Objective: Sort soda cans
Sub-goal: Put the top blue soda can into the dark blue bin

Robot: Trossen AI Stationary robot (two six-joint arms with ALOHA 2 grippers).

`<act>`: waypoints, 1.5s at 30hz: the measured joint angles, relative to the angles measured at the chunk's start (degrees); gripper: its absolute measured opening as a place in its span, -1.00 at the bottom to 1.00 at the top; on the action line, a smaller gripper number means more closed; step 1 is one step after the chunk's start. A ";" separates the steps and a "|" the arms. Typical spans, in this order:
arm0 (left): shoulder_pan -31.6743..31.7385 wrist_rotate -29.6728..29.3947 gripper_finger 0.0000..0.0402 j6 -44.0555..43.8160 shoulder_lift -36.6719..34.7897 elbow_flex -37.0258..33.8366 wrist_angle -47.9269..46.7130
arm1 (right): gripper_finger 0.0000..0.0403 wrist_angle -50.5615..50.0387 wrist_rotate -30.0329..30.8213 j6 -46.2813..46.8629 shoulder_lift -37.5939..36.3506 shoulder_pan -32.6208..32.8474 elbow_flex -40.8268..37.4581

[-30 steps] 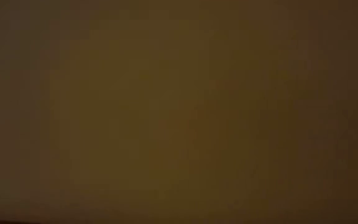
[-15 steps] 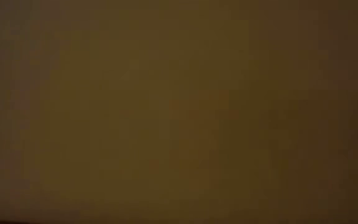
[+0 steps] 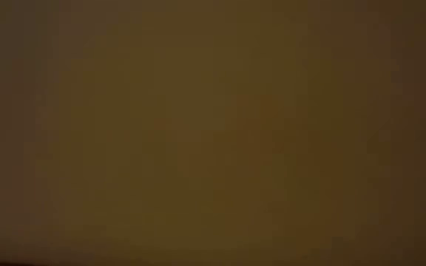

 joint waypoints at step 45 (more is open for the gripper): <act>-3.98 0.02 0.63 1.13 -4.25 -7.77 3.76 | 0.31 -59.74 -22.69 1.21 64.31 -38.27 41.52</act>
